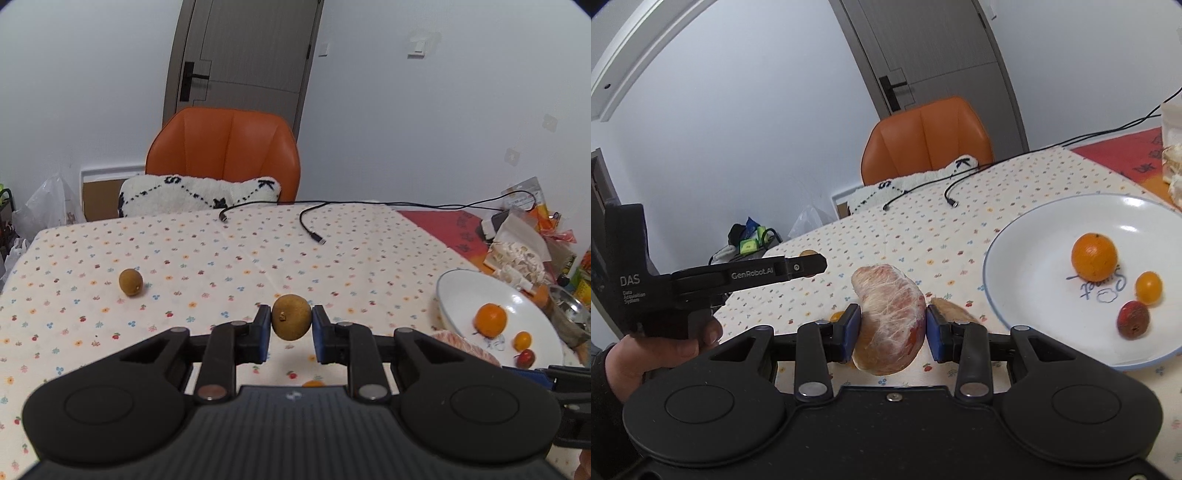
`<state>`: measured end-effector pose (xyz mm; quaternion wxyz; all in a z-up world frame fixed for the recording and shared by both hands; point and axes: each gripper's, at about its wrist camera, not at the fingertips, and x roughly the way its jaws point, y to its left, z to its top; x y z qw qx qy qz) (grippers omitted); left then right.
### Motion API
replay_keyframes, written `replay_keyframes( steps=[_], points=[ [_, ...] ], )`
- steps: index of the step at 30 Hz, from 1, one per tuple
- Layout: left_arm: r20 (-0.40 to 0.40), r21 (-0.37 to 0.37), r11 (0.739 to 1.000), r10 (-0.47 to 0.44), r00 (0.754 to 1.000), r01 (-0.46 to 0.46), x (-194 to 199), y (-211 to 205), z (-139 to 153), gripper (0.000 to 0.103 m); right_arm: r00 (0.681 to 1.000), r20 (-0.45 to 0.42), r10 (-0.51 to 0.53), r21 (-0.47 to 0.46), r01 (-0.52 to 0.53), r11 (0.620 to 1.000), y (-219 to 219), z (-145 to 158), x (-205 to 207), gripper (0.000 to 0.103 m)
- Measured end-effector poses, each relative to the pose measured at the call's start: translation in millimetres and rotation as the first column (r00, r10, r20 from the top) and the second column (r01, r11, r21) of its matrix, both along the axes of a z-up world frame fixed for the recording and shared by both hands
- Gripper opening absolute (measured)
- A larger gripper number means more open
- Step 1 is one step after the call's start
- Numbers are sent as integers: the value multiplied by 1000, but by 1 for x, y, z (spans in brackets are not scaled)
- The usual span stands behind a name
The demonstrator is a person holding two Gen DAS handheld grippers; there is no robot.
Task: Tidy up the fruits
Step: 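Carry the pomelo segment and longan over the white plate and open both grippers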
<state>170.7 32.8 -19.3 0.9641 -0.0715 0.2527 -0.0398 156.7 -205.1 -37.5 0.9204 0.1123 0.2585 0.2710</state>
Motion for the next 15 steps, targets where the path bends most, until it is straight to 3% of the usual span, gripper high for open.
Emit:
replay_keyframes(
  steps=[15],
  points=[
    [49,-8,999,-40,998,41,-17,-33,20,22,992,52,-115,-4,115,993,-46,15,-14,36]
  ],
)
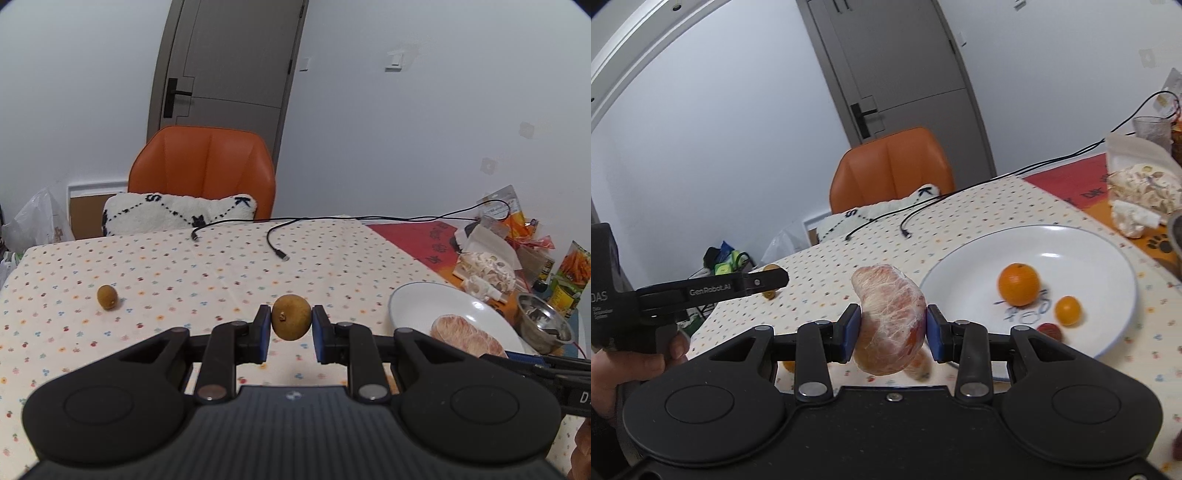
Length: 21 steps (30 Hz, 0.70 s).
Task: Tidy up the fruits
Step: 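Carry the pomelo segment and longan over the white plate and open both grippers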
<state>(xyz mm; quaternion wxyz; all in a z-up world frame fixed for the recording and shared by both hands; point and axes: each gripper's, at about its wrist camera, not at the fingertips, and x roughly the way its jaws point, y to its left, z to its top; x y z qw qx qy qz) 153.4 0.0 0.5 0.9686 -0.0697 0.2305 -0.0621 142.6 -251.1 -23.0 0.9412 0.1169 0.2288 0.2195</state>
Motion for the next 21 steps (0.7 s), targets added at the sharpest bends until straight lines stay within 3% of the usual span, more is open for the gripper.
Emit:
replay_keyframes(
  steps=[21],
  points=[
    [13,-12,995,-102,995,103,6,-59,3,22,993,3,-120,-1,120,993,-52,-2,-6,36]
  ],
)
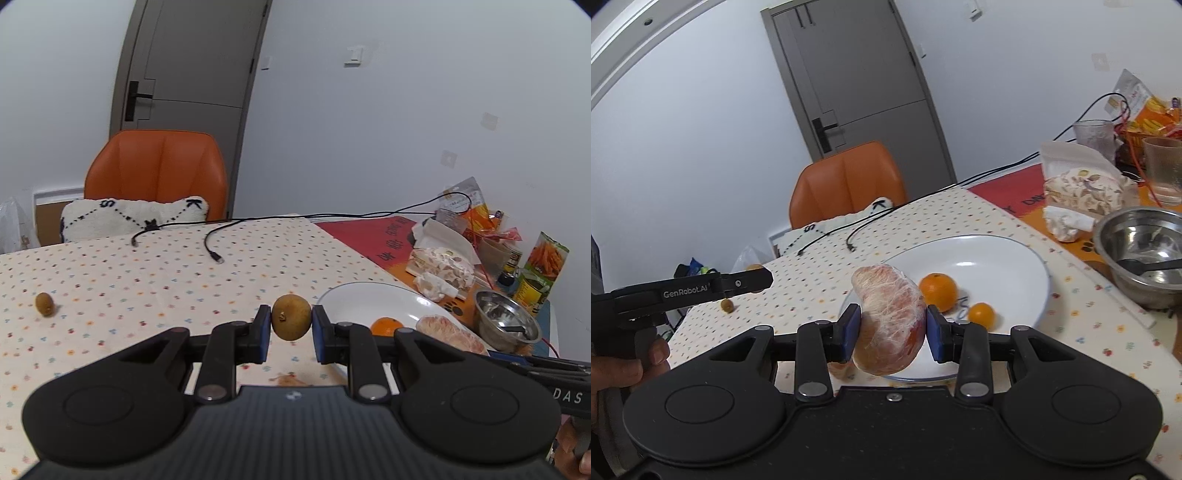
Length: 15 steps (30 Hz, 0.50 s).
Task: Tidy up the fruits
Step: 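Carry the pomelo segment and longan over the white plate and open both grippers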
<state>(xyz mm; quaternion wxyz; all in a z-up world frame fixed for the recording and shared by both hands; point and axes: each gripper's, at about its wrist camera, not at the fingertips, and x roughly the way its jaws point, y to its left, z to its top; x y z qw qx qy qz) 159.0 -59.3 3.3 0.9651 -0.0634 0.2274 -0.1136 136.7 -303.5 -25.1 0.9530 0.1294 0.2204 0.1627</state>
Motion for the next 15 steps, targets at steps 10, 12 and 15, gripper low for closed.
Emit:
replay_keyframes(
  steps=[10,12,15],
  points=[
    [-9,-3,999,-45,999,45,7,-27,-4,22,997,-4,-71,10,71,997,-30,-3,-1,36],
    [-11,2,999,-53,999,53,10,-33,-5,22,996,0,-87,14,87,996,-37,-3,-1,36],
    [-17,7,998,-63,998,63,13,-42,-7,22,994,-3,-111,24,111,994,-48,-4,2,36]
  ],
)
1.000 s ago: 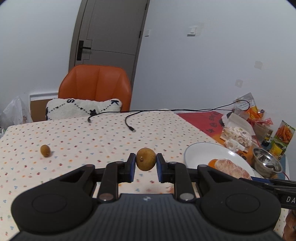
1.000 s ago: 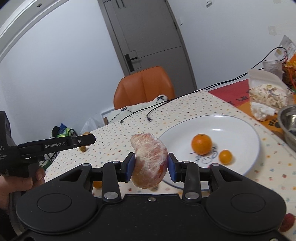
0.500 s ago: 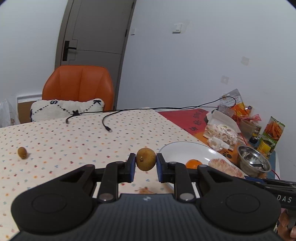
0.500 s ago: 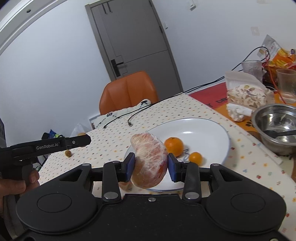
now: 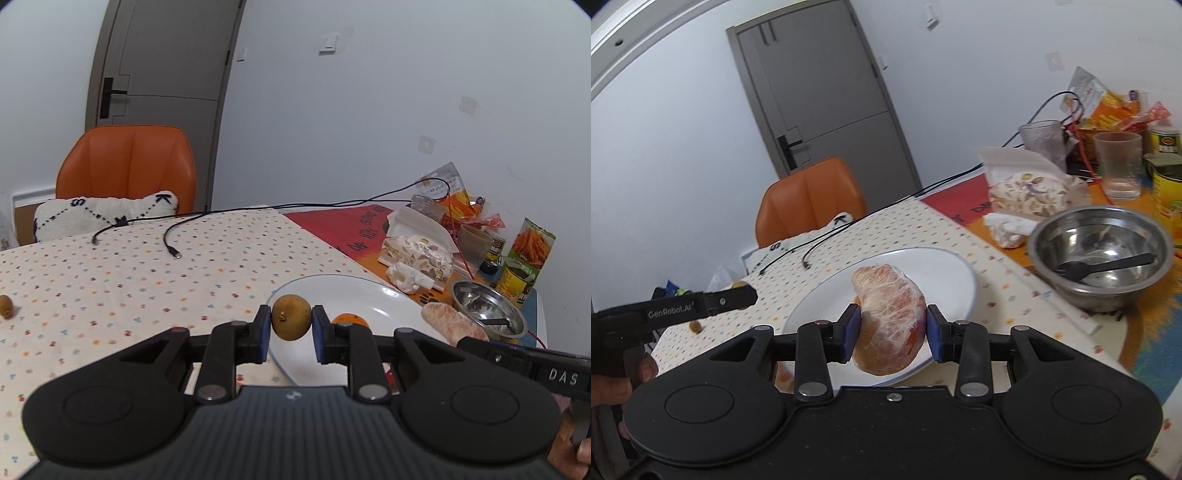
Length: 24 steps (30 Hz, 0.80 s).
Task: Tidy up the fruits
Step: 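Carry the pomelo segment and longan over the white plate and open both grippers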
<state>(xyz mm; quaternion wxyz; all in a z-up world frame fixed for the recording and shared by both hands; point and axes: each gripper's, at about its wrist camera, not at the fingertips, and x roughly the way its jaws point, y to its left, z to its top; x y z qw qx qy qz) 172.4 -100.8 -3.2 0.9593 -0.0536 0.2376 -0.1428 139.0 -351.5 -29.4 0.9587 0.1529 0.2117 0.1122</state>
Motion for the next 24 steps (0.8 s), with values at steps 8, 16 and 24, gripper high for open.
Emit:
replay_keyframes(
  steps=[8,16,24],
  points=[
    [-20,-1,999,-37,999,37,9,-21,-7,22,1000,-8,-28,-5,28,1000,-12,-5,9,36],
    [-46,-17,999,-34,998,33,14,-19,-12,26,999,-22,-28,-14,28,1000,-8,-11,23,36],
    [-58,-20,999,45,997,-46,10,7,-13,52,999,-3,-40,-39,40,998,-7,-11,38,38]
  ],
)
